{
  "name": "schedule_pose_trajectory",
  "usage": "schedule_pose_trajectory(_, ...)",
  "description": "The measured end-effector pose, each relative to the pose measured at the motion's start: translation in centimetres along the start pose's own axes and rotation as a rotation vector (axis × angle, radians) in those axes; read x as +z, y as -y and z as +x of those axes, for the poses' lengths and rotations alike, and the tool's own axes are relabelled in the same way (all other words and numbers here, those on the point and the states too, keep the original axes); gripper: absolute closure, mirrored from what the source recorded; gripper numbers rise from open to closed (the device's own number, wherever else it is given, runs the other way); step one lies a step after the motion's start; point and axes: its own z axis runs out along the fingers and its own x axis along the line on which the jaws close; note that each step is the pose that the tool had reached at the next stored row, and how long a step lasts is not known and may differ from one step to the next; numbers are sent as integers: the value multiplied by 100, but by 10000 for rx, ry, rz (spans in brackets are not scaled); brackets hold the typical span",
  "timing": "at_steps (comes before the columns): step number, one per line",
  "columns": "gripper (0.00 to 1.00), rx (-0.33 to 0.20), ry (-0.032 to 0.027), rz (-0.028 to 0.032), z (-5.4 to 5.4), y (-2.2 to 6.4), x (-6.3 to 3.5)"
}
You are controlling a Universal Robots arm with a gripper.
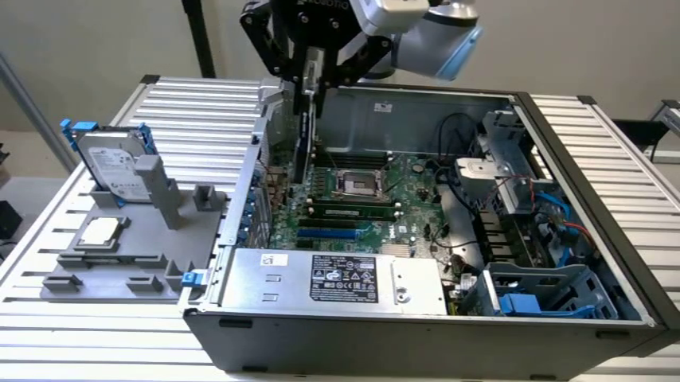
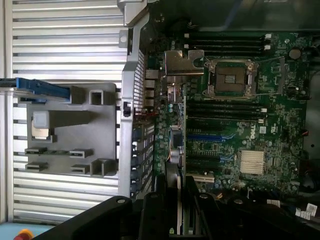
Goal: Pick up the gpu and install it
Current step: 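Pick up the gpu and move the gpu toward the slot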
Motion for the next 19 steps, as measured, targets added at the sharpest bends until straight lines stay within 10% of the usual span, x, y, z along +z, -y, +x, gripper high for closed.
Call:
schedule_pose_trajectory(10,73,17,26,138,-460,9,49)
schedule_pose_trajectory(19,73,29,395,265,-642,8,100)
